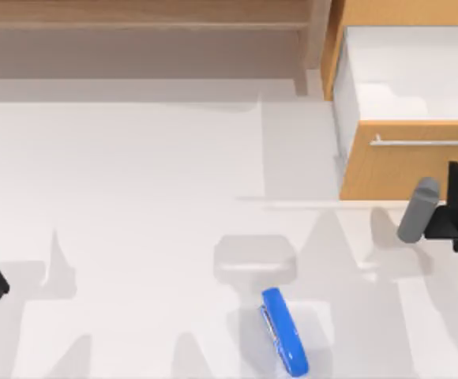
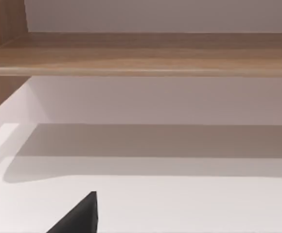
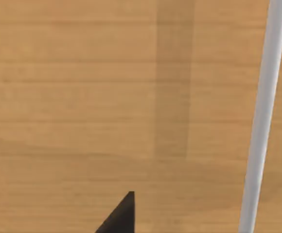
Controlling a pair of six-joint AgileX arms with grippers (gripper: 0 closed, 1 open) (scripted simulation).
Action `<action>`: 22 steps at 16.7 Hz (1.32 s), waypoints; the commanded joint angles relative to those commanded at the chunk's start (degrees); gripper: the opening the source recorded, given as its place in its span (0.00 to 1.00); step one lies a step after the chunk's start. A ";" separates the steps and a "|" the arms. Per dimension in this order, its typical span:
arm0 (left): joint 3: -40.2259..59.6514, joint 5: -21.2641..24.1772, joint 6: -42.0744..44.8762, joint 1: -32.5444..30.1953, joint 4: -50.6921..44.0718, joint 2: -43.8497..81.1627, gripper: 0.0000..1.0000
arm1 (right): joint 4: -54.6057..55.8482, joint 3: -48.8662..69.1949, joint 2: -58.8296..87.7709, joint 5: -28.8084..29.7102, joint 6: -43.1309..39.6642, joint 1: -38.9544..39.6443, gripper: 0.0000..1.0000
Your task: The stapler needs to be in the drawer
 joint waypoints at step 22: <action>0.00 0.00 0.00 0.00 0.00 0.00 1.00 | 0.61 -2.92 0.63 0.82 1.97 3.37 1.00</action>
